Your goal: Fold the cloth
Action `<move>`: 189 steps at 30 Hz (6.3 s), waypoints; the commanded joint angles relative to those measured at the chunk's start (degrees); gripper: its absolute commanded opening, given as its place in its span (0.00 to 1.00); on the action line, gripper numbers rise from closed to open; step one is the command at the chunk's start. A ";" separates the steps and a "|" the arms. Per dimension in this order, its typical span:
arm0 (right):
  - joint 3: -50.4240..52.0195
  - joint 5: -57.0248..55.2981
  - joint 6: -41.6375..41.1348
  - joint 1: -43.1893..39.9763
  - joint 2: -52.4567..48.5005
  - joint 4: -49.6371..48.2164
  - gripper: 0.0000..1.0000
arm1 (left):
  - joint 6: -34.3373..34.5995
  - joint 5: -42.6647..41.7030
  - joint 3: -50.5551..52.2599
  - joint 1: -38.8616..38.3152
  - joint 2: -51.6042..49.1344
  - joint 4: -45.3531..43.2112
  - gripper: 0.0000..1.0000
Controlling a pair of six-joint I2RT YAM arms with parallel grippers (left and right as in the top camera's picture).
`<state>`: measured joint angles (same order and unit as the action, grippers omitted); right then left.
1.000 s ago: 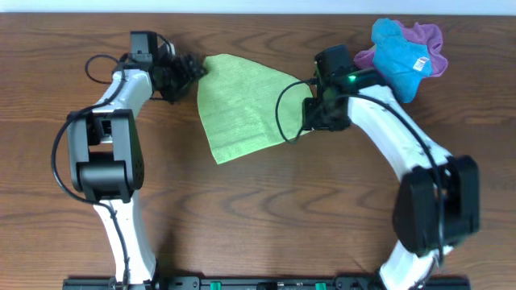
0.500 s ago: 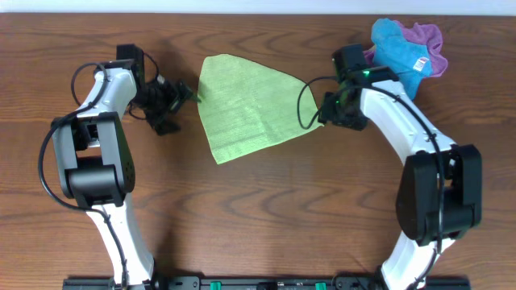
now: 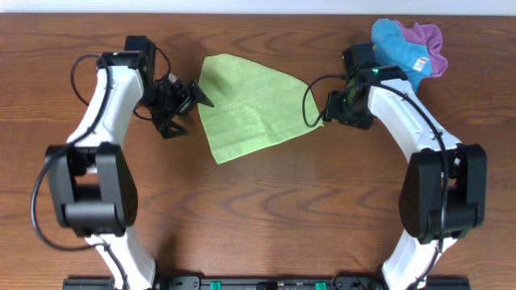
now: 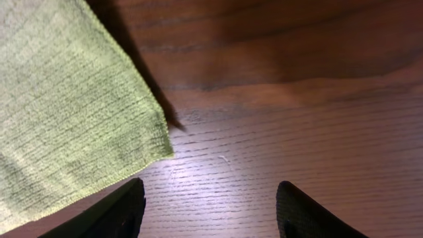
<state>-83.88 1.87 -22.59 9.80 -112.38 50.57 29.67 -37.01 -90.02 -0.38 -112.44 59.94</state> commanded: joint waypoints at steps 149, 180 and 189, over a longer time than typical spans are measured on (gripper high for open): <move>1.18 16.20 -0.98 2.27 -10.64 -9.46 0.01 | 25.22 11.10 45.33 -10.32 18.34 -41.97 0.96; 1.16 18.38 -0.52 2.27 -10.62 -4.48 0.01 | 15.19 0.28 41.46 -7.10 8.33 -52.76 0.06; 1.16 20.31 0.59 4.33 -8.35 3.58 0.01 | -1.09 -1.62 31.93 -3.32 8.33 -30.82 0.06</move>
<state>-83.24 22.61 -22.83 13.30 -121.99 53.39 36.62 -38.65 -55.20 -4.49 -103.66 26.02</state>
